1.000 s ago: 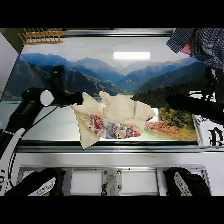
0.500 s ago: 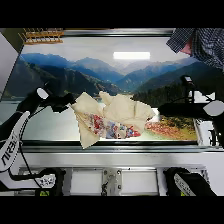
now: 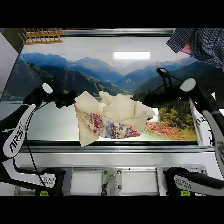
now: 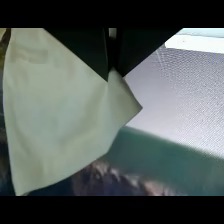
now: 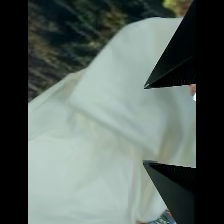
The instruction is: Fold the clothes and pants, and hang the long-sleeved shirts on hangers.
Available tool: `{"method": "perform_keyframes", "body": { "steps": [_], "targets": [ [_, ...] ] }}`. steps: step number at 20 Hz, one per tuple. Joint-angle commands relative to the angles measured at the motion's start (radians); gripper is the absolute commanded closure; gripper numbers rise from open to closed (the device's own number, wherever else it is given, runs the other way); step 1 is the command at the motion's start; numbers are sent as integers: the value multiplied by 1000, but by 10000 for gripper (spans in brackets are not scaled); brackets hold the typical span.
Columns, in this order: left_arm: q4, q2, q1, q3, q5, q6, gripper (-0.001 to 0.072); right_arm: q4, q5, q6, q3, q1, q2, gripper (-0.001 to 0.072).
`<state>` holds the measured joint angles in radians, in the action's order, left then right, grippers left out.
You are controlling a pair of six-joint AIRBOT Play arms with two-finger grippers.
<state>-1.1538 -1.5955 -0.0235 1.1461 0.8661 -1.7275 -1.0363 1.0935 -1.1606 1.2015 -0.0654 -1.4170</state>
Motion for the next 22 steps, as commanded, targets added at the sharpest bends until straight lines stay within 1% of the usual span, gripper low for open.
{"method": "perform_keyframes", "body": {
  "steps": [1, 5, 7, 9, 14, 15, 16, 17, 20, 22],
  "targets": [
    [-6, 21, -6, 9, 18, 24, 700, 0, 46, 40, 282, -51, -282, 223],
    [-6, 21, -6, 9, 39, 29, 700, 1, 146, 40, 572, -105, -563, 223],
    [-6, 21, -6, 9, 39, 29, 700, 5, 164, 40, 646, -127, -644, 223],
    [-5, 21, -6, 9, 40, 29, 700, 35, 158, 40, 665, -142, -678, 223],
    [-5, 21, -6, 9, 39, 29, 700, 51, 147, 40, 665, -174, -697, 226],
    [-5, 21, -6, 9, 40, 29, 700, 53, 138, 40, 667, -180, -696, 311],
    [-5, 22, -6, 9, 43, 29, 700, 53, 134, 40, 672, -184, -695, 610],
    [-7, 28, -7, 9, 48, 30, 700, 53, 134, 37, 678, -184, -688, 701],
    [-72, 128, -42, 39, 41, 30, 700, 40, 115, 1, 720, -161, -597, 702],
    [-123, 241, -82, 107, 53, 31, 700, -19, 58, -39, 761, -129, -467, 702]
  ]
}}
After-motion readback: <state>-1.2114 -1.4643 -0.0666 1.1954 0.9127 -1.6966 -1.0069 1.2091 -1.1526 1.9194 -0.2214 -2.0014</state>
